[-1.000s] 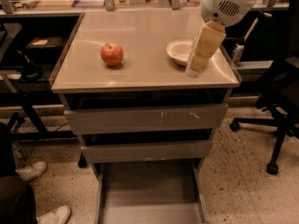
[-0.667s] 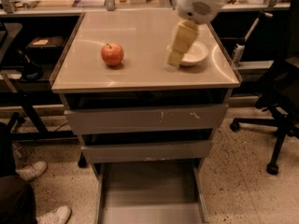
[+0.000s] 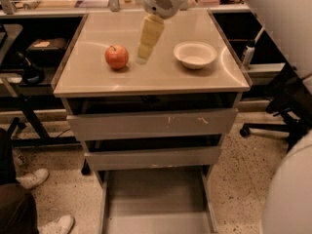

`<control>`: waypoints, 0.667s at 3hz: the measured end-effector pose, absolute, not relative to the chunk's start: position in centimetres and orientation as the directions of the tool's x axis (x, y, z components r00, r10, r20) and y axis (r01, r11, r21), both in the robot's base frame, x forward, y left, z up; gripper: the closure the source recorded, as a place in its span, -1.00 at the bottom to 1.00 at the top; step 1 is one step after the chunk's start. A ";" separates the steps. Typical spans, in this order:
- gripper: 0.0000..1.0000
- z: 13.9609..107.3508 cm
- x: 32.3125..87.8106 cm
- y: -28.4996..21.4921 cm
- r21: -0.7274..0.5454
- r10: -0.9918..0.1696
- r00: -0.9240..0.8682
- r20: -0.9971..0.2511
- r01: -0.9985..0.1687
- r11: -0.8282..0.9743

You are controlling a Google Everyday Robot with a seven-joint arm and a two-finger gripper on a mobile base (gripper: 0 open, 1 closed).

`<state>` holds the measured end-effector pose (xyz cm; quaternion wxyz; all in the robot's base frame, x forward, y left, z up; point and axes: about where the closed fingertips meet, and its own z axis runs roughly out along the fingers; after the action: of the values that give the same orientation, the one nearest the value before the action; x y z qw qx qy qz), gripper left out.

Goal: Place apple into bottom drawer

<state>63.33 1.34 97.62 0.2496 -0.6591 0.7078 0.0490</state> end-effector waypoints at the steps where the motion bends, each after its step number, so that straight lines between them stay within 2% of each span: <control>1: -1.00 97.7 63.5 1.7 -0.262 -0.907 -0.001 -0.422 -0.957 0.123; 2: -1.00 96.3 64.2 2.2 -0.252 -0.889 -0.009 -0.458 -0.958 0.139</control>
Offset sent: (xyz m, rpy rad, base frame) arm 0.0197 0.0120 -0.0355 0.1117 0.0071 -0.0178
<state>64.22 2.22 96.26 0.2636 -0.6528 0.7072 0.0650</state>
